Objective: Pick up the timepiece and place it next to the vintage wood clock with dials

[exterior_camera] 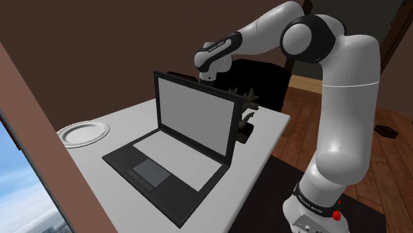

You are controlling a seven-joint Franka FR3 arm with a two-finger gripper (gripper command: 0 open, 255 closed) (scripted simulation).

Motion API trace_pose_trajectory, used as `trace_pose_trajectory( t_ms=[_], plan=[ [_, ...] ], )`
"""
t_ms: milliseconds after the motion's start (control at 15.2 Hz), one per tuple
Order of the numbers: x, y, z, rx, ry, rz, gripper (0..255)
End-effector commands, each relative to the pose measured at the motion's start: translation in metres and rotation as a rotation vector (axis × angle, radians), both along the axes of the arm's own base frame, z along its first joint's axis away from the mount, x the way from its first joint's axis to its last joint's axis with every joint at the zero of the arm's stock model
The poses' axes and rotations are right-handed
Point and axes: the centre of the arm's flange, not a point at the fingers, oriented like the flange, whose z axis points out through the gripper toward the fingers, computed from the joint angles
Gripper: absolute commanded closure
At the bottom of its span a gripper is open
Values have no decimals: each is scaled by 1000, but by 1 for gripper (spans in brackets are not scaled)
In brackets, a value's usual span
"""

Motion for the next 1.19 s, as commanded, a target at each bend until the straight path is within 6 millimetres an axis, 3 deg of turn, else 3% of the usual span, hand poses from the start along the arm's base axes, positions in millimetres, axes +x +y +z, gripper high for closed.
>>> trace_pose_trajectory(
  t_ms=[0, 66, 396, 660, 1122],
  plan=[
    [0, 0, 0, 0, 0, 0, 255],
    [0, 0, 0, 0, 0, 0, 0],
    [0, 0, 0, 0, 0, 0, 0],
    [1, -5, 50, 0, 0, 0, 0],
    [1, -5, 50, 0, 0, 0, 0]
  ],
)
